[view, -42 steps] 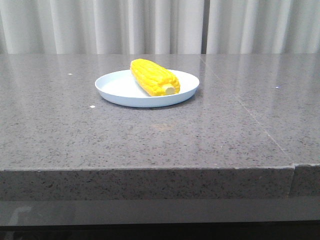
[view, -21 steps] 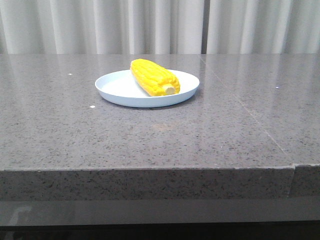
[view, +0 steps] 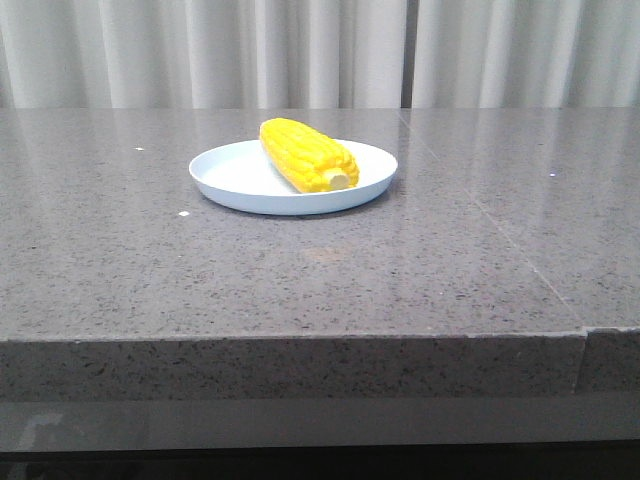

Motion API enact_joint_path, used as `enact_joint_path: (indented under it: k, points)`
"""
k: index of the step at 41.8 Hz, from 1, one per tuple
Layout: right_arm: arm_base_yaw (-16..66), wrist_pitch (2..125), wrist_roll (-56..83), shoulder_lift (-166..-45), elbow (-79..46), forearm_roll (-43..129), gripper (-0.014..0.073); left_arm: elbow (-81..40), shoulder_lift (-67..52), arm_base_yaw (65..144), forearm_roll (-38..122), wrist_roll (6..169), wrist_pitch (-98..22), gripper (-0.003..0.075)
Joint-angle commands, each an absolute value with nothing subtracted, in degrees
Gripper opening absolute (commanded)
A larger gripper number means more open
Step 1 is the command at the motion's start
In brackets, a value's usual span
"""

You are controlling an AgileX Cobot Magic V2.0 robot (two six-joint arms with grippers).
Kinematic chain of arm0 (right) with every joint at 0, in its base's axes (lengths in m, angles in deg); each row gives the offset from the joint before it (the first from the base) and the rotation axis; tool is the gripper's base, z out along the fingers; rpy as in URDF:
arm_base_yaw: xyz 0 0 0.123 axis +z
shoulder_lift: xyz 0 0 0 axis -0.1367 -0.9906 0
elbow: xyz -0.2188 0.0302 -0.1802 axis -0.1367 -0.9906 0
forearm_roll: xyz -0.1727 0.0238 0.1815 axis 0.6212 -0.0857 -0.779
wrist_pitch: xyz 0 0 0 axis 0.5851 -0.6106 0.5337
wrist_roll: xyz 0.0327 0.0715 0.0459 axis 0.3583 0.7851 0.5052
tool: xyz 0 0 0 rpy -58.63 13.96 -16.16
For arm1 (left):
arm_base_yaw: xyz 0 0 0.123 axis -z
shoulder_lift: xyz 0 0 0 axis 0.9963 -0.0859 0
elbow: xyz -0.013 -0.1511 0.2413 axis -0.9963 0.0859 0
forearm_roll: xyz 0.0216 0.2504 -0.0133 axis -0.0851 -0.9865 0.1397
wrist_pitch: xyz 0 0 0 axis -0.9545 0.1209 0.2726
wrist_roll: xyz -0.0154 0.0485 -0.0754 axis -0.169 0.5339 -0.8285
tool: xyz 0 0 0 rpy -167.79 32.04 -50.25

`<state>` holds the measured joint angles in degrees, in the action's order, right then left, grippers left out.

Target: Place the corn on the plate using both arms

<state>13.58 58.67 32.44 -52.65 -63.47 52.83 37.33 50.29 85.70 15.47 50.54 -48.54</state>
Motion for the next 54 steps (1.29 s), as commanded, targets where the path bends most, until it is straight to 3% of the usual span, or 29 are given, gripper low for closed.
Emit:
enact_joint_path:
  k: [1, 9, 54]
  points:
    - [11.6, 71.3, 32.0, -49.8, -68.9, 53.3, -0.0066, 37.5, 51.4, 85.5, 16.0, 50.0, -53.3, -0.002]
    - [9.8, 79.5, 32.0, -45.7, -77.4, 53.2, -0.0066, 37.5, 51.4, 85.5, 16.0, 50.0, -53.3, -0.002]
    - [9.6, 79.8, 38.5, -45.7, -77.5, 56.2, -0.0066, 37.5, 51.4, 85.5, 16.0, 50.0, -53.3, -0.002]
